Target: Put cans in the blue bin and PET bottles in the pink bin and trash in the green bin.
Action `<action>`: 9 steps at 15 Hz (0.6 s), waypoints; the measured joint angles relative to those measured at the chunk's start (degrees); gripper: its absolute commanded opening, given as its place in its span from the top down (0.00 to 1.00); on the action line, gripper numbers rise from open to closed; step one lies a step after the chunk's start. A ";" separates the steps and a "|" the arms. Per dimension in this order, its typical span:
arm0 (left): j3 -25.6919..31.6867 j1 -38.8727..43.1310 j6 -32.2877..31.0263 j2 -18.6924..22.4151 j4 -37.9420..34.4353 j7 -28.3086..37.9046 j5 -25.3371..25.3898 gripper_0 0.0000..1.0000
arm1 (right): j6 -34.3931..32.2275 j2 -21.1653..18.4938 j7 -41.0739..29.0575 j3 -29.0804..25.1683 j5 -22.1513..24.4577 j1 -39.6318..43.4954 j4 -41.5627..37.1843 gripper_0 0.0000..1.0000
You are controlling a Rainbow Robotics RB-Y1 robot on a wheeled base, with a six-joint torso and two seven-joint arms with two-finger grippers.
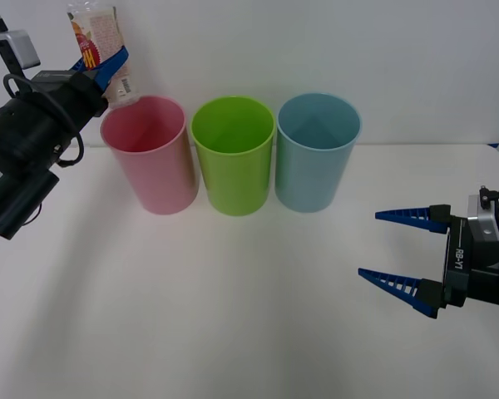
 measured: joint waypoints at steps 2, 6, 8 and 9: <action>-0.17 -1.57 -0.01 -0.75 2.28 -1.01 -0.08 1.00 | 0.00 0.00 0.00 0.00 0.00 0.00 0.00 0.00; -0.75 -2.05 -0.10 -1.14 3.04 -1.58 -0.09 1.00 | 0.00 0.00 0.00 0.00 0.00 0.00 0.00 0.00; -0.87 -2.06 -0.10 -1.14 3.04 -1.70 -0.12 0.37 | 0.00 0.00 0.00 0.00 0.00 0.00 0.00 0.00; -0.83 -2.05 -0.01 -1.14 3.08 -1.95 -0.35 0.12 | 0.00 0.00 0.00 0.00 0.00 0.00 0.00 0.00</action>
